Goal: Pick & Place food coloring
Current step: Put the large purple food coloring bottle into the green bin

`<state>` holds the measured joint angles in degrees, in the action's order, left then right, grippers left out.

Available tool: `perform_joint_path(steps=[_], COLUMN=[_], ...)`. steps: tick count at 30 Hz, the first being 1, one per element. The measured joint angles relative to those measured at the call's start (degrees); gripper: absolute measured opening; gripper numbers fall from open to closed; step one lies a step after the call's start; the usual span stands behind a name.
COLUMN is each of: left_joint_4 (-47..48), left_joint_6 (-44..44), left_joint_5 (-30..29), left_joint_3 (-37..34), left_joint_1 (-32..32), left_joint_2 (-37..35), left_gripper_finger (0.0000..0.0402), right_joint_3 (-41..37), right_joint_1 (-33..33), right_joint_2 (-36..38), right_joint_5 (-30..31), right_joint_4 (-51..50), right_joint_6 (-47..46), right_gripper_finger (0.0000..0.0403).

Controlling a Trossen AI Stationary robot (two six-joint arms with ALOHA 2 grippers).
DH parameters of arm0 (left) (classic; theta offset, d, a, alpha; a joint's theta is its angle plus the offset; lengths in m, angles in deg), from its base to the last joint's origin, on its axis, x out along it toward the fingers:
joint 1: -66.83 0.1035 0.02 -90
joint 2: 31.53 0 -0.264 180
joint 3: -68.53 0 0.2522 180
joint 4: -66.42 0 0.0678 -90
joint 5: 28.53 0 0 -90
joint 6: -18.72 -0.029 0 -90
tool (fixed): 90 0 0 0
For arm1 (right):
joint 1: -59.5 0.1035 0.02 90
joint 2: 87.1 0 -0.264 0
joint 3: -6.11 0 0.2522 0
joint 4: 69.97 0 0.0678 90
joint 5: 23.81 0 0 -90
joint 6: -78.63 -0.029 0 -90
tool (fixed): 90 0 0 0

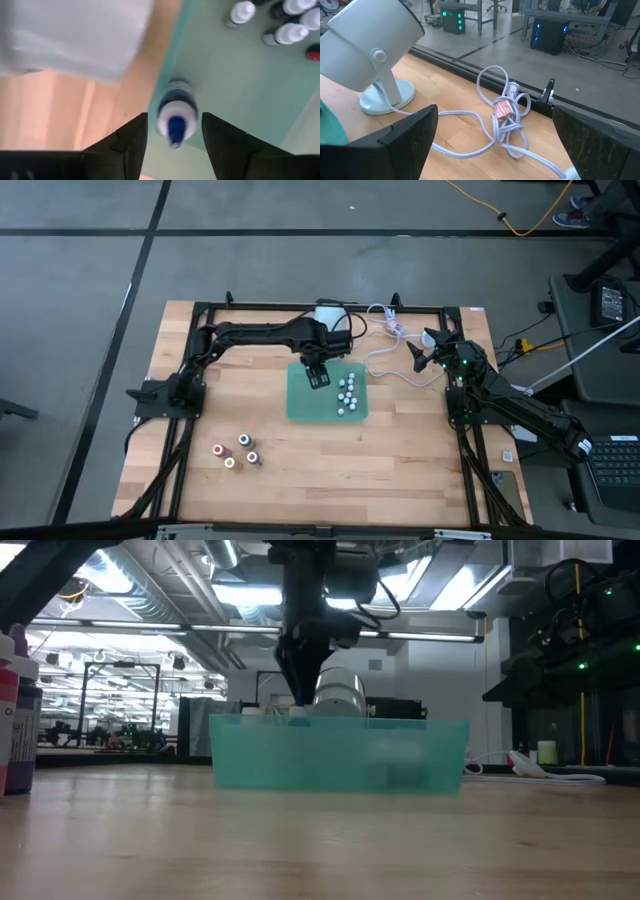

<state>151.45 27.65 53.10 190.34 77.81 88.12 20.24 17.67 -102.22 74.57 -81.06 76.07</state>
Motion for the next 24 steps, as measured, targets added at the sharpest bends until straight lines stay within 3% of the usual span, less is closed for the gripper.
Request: perform_joint_path(steps=[14,20,24], left_joint_4=[2.07,8.93,15.04], left_joint_6=[10.84,19.99,22.41], left_joint_5=[-2.96,-6.21,-5.02], left_joint_3=[0.0,0.0,0.0], left_joint_1=[-0.97,-5.75,-9.86], left_joint_2=[-10.94,-16.95,-19.22], left_gripper_finger=[0.0271,0.0289,0.0286], right_joint_3=[-0.01,-0.01,-0.01], right_joint_1=[0.0,0.0,0.0], right_joint_2=[-0.02,-0.01,-0.02], right_joint_5=[0.0,0.0,0.0], right_joint_4=[-0.02,-0.01,0.01], right_joint_6=[0.01,-0.01,-0.01], right_gripper_finger=[0.0393,0.0393,0.0393])
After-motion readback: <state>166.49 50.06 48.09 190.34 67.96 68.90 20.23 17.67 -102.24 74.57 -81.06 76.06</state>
